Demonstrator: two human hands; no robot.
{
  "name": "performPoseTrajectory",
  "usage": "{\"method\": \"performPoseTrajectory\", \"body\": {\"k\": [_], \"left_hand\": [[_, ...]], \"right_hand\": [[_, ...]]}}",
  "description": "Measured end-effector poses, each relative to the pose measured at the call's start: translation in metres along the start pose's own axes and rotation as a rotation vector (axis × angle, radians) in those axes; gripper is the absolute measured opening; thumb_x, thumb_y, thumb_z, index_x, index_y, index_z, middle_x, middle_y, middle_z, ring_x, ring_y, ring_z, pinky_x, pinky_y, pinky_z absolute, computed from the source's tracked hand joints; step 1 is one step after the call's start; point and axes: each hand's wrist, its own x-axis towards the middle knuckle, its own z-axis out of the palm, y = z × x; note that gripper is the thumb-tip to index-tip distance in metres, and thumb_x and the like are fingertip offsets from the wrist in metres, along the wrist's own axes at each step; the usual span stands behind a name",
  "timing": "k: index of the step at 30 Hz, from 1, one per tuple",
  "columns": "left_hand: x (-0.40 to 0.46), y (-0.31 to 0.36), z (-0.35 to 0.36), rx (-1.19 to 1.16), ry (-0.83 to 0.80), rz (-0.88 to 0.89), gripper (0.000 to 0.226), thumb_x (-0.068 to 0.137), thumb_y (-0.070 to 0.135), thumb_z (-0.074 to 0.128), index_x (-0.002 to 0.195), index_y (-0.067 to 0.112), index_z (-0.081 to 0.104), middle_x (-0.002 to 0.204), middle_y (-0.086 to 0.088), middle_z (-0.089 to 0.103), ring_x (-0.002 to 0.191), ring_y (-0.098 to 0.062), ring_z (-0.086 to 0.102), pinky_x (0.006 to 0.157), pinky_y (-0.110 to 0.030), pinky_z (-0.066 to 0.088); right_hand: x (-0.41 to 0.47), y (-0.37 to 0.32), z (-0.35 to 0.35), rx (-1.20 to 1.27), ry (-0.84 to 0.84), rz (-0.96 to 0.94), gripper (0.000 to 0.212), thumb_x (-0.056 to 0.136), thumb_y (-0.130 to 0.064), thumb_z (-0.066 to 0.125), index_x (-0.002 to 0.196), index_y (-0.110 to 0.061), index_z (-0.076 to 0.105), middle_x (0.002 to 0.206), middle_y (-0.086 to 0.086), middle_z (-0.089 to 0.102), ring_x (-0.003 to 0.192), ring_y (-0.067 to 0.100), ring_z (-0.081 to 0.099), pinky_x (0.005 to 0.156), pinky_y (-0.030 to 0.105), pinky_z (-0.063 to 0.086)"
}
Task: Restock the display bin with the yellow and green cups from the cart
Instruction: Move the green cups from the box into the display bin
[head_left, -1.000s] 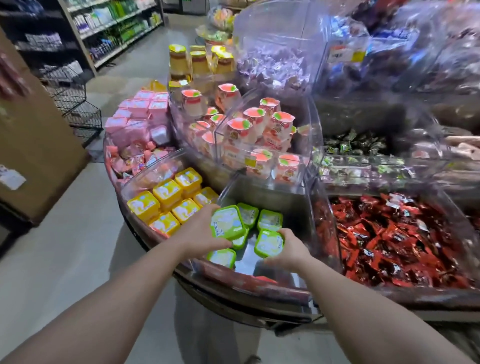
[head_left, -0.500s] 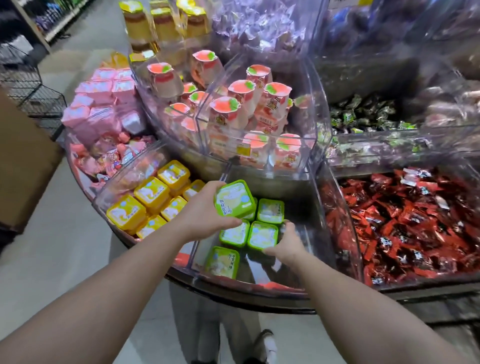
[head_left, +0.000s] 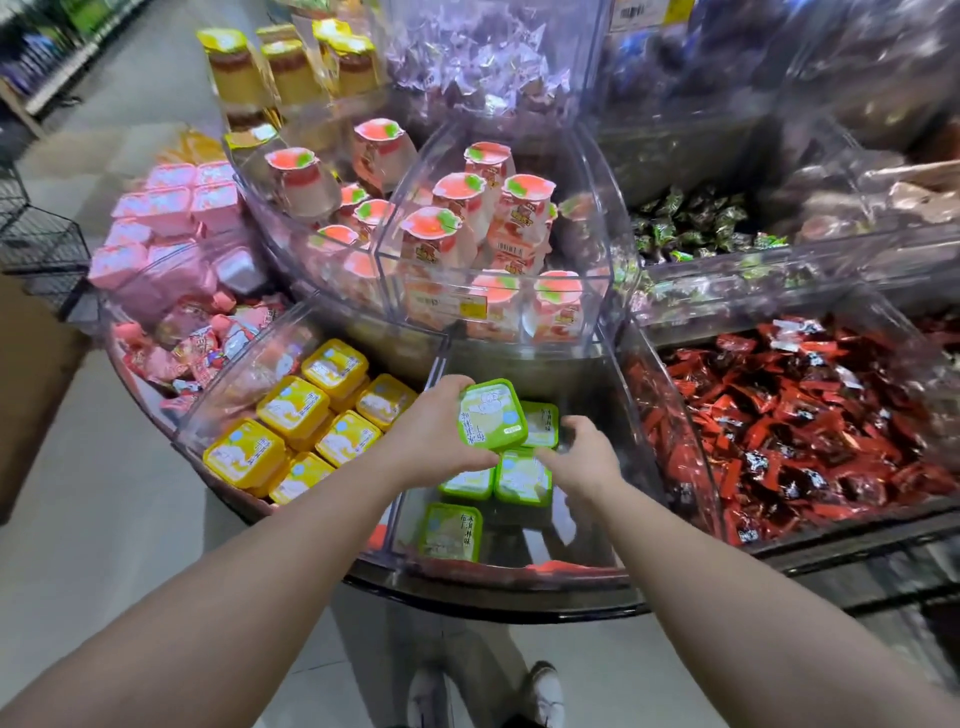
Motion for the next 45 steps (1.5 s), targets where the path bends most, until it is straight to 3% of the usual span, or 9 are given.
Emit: {"method": "performPoseTrajectory", "body": {"k": [4, 16, 22, 26, 30, 33, 38, 41, 45], "left_hand": [[0.009, 0.001, 0.015, 0.014, -0.017, 0.007, 0.087, 0.063, 0.034, 0.082, 0.136, 0.020, 0.036, 0.126, -0.001, 0.052, 0.106, -0.017, 0.055, 0.081, -0.027, 0.046], [0.009, -0.008, 0.039, 0.063, -0.305, 0.153, 0.101, 0.066, 0.021, 0.085, 0.146, 0.028, 0.024, 0.143, 0.003, 0.040, 0.124, -0.014, 0.045, 0.096, -0.027, 0.045], [0.012, -0.015, 0.046, -0.803, -0.310, -0.398, 0.089, 0.078, 0.013, 0.077, 0.146, 0.025, 0.021, 0.119, -0.008, 0.057, 0.098, -0.024, 0.062, 0.089, -0.039, 0.052], [0.018, -0.013, 0.052, -0.980, -0.210, -0.418, 0.064, 0.083, -0.002, 0.067, 0.136, 0.013, 0.033, 0.107, -0.009, 0.064, 0.093, -0.025, 0.065, 0.079, -0.038, 0.056], [0.020, -0.015, 0.042, -0.896, -0.419, -0.347, 0.057, 0.084, -0.004, 0.065, 0.133, 0.016, 0.042, 0.103, -0.010, 0.066, 0.085, -0.022, 0.066, 0.066, -0.030, 0.053], [0.018, -0.014, 0.040, -0.800, -0.522, -0.293, 0.050, 0.085, -0.004, 0.064, 0.128, 0.016, 0.049, 0.096, -0.010, 0.064, 0.079, -0.019, 0.065, 0.067, -0.030, 0.052], [0.016, -0.015, 0.047, -0.462, -0.395, -0.249, 0.058, 0.085, 0.006, 0.068, 0.137, 0.018, 0.044, 0.123, -0.012, 0.056, 0.086, -0.022, 0.064, 0.082, -0.037, 0.058], [0.017, -0.017, 0.046, -0.208, -0.338, -0.165, 0.059, 0.086, 0.019, 0.069, 0.139, 0.023, 0.044, 0.143, -0.007, 0.045, 0.119, -0.024, 0.055, 0.090, -0.031, 0.051], [0.018, -0.018, 0.042, -0.134, -0.253, -0.113, 0.051, 0.090, 0.024, 0.063, 0.138, 0.024, 0.046, 0.141, -0.003, 0.048, 0.118, -0.021, 0.055, 0.089, -0.028, 0.046]], "right_hand": [[-0.015, -0.032, -0.022, 0.588, -0.235, 0.069, 0.028, 0.094, -0.038, 0.055, 0.102, -0.012, 0.062, 0.083, 0.007, 0.061, 0.061, 0.021, 0.057, 0.059, 0.031, 0.052], [-0.023, -0.007, -0.035, 0.437, -0.361, 0.048, 0.012, 0.087, -0.016, 0.068, 0.096, -0.008, 0.069, 0.082, 0.011, 0.065, 0.058, 0.017, 0.056, 0.058, 0.028, 0.051], [-0.023, -0.009, -0.022, 0.733, -0.353, 0.249, 0.013, 0.095, -0.008, 0.055, 0.104, 0.001, 0.060, 0.081, 0.018, 0.064, 0.056, 0.015, 0.063, 0.055, 0.022, 0.057], [-0.025, -0.019, -0.020, 0.528, -0.393, 0.163, 0.016, 0.089, -0.014, 0.066, 0.101, -0.006, 0.059, 0.093, 0.010, 0.067, 0.074, 0.018, 0.066, 0.063, 0.024, 0.055], [-0.016, -0.023, -0.032, 0.282, -0.289, -0.059, 0.044, 0.079, -0.032, 0.076, 0.119, -0.022, 0.059, 0.109, -0.003, 0.065, 0.092, 0.013, 0.063, 0.064, 0.022, 0.050], [-0.018, -0.025, -0.041, 0.219, -0.369, -0.159, 0.021, 0.081, -0.023, 0.076, 0.101, -0.020, 0.071, 0.091, -0.003, 0.071, 0.071, 0.004, 0.064, 0.058, 0.016, 0.049], [-0.020, -0.005, -0.038, 0.192, -0.491, 0.053, 0.017, 0.082, -0.011, 0.073, 0.070, -0.008, 0.061, 0.071, 0.012, 0.056, 0.059, 0.018, 0.055, 0.068, 0.034, 0.058], [-0.022, 0.011, -0.029, 0.004, -0.597, 0.181, 0.013, 0.082, -0.012, 0.073, 0.075, -0.007, 0.063, 0.072, 0.008, 0.061, 0.061, 0.018, 0.060, 0.064, 0.030, 0.058], [-0.022, 0.029, -0.008, -0.183, -0.648, 0.286, 0.012, 0.086, -0.019, 0.065, 0.088, -0.007, 0.064, 0.078, 0.008, 0.062, 0.062, 0.019, 0.057, 0.063, 0.028, 0.050]]}}
